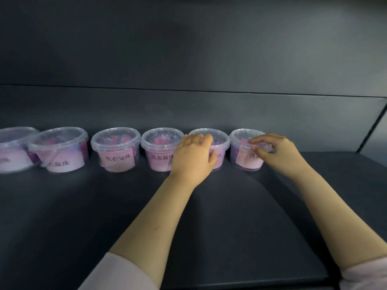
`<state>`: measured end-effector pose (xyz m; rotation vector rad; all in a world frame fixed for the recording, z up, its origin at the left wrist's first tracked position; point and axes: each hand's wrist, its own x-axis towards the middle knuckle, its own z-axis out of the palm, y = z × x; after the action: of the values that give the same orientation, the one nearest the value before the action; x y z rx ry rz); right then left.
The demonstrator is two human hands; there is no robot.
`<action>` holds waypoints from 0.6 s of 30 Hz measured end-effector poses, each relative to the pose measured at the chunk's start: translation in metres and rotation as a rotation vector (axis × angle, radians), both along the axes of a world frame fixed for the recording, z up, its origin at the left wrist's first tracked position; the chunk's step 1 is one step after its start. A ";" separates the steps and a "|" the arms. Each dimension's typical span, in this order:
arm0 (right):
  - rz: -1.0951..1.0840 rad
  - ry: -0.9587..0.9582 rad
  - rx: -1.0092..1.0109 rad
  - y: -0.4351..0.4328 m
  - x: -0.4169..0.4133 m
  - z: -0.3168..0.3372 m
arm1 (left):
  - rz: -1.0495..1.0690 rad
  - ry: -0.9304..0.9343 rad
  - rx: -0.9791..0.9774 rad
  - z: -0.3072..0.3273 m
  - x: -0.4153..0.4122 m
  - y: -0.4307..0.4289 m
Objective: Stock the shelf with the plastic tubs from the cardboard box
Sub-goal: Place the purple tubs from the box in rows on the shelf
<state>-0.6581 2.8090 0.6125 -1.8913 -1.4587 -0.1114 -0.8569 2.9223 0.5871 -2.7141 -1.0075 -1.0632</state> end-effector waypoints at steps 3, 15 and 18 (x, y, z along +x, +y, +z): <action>-0.034 -0.067 -0.036 -0.001 -0.007 0.001 | -0.001 0.048 0.034 0.000 0.001 0.001; 0.011 -0.119 -0.174 -0.033 -0.024 0.016 | -0.123 0.141 0.039 0.018 -0.030 -0.011; 0.077 -0.047 -0.192 -0.057 -0.029 0.021 | -0.203 0.123 -0.012 0.019 -0.061 -0.026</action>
<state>-0.6876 2.7519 0.6332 -1.9929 -1.6210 0.0217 -0.9176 2.8961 0.6061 -2.8996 -0.7361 -0.9029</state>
